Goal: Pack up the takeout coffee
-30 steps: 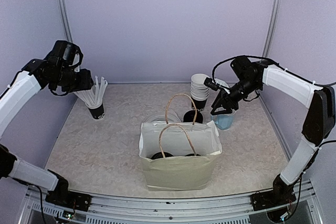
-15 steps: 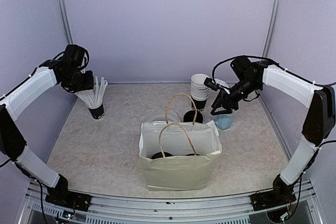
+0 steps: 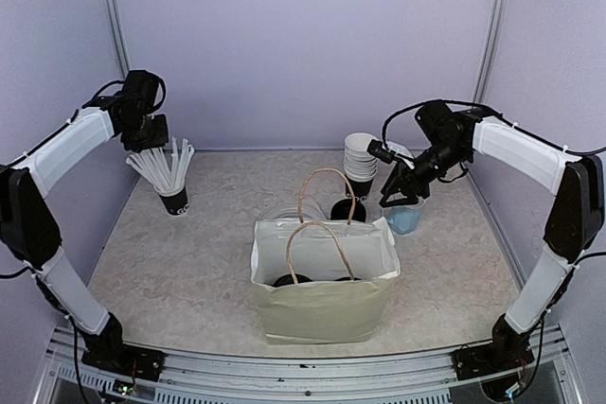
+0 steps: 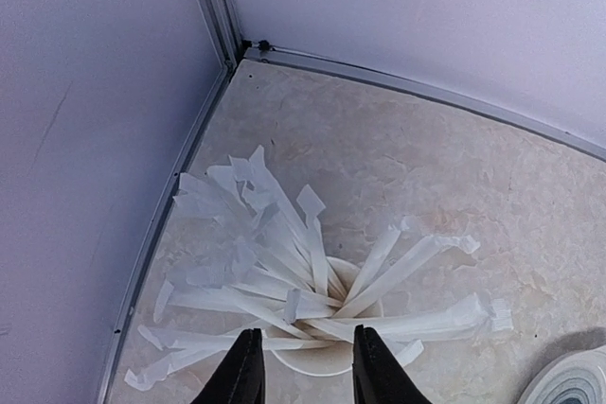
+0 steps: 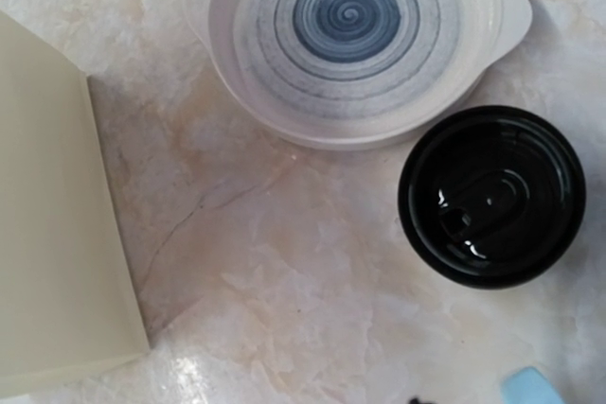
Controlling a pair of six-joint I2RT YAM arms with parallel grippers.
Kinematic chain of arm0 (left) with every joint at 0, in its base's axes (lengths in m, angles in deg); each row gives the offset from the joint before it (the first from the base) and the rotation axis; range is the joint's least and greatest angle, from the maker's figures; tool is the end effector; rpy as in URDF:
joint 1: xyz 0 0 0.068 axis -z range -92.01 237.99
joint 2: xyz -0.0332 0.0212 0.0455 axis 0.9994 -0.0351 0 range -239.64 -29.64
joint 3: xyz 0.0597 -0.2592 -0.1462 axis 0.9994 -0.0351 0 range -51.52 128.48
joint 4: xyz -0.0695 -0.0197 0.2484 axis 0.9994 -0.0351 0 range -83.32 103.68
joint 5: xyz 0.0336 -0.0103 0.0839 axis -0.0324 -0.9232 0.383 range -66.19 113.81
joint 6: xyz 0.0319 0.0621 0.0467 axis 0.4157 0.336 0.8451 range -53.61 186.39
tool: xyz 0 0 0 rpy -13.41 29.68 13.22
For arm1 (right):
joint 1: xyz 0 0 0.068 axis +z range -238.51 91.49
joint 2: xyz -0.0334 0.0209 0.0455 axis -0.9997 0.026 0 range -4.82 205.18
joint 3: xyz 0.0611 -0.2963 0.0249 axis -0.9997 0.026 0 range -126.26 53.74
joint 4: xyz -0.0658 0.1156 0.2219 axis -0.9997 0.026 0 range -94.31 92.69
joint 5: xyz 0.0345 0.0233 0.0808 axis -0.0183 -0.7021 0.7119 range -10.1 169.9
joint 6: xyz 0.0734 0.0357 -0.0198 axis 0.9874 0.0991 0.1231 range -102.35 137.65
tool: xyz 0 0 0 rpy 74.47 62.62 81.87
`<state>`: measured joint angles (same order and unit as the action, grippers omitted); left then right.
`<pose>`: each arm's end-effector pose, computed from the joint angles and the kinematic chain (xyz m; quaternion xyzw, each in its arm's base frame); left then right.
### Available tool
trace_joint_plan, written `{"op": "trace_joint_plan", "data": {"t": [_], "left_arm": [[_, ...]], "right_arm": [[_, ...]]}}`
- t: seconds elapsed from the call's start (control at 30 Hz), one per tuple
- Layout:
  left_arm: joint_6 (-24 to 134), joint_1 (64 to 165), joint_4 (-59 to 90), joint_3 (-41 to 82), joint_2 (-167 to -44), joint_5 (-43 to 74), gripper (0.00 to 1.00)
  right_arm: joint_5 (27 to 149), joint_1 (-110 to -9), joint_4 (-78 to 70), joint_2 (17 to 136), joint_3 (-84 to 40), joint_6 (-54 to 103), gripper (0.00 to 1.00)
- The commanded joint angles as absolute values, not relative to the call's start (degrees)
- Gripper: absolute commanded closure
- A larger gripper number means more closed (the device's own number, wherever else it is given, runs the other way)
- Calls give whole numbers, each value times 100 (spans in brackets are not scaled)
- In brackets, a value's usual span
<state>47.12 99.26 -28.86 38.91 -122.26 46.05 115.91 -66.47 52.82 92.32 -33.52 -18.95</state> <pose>0.3769 -0.0467 0.3596 -0.1372 0.8983 0.0722 0.4112 0.3154 0.1744 0.3015 -0.5101 0.7824 0.2764 0.2264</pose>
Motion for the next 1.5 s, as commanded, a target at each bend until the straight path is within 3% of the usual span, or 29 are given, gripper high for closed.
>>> {"op": "trace_joint_plan", "data": {"t": [0.0,0.4,0.63,1.07,1.33,1.47], "left_arm": [[4669,9860,-3033,4181,-12497,4908,68],[4705,9783,-3137,4454,-13065,5110,76],[4806,9782,-3114,4487,-13152,5064,100],[4857,10525,-4578,5824,-12643,5837,100],[4760,11697,-5758,7120,-12443,6456,100],[5142,12630,-5441,7604,-12290,6299,100]], "right_arm": [[11677,-6699,5287,9247,-3481,-1942,53],[11664,-6701,5270,9180,-3454,-1912,53],[11664,-6705,5264,9203,-3450,-1909,53],[11716,-6702,5358,9347,-3636,-1907,54],[11703,-6700,5468,9371,-3753,-1924,54],[11563,-6698,5535,9317,-3788,-1967,54]]}}
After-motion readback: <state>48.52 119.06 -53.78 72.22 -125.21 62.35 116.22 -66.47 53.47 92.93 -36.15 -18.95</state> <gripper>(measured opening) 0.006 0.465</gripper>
